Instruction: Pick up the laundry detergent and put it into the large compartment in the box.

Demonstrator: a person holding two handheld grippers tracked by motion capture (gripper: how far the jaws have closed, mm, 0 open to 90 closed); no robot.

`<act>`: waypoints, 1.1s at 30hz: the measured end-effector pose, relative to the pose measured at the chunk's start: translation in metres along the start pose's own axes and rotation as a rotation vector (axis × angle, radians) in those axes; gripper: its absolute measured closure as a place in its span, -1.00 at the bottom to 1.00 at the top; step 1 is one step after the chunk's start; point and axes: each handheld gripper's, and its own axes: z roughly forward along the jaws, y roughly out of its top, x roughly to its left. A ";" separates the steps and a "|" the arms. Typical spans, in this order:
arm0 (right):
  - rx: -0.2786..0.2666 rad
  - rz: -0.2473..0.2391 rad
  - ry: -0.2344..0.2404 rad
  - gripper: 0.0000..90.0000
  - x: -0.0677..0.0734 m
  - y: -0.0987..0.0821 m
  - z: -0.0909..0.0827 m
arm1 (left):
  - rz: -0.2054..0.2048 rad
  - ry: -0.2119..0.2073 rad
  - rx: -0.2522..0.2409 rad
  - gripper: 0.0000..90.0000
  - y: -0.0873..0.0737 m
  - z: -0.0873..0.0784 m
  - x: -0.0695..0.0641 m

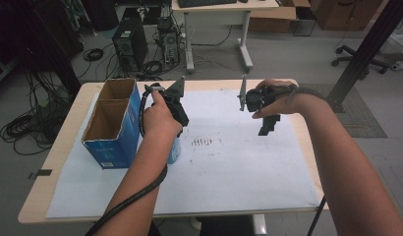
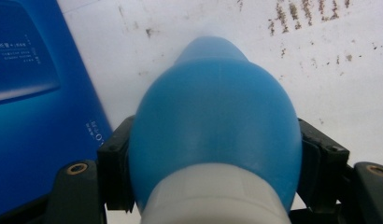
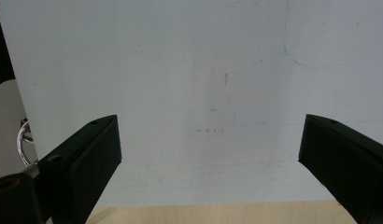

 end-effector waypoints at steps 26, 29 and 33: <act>0.006 -0.003 0.003 -0.87 0.000 0.005 0.001 | 0.025 -0.021 -0.007 -0.17 -0.002 0.000 0.005; 0.005 -0.003 0.003 -0.87 0.000 0.005 0.001 | 0.040 -0.015 -0.009 -0.17 -0.001 -0.001 0.004; 0.005 -0.005 0.001 -0.87 0.001 0.005 0.000 | 0.059 -0.005 -0.002 -0.16 -0.001 -0.002 0.001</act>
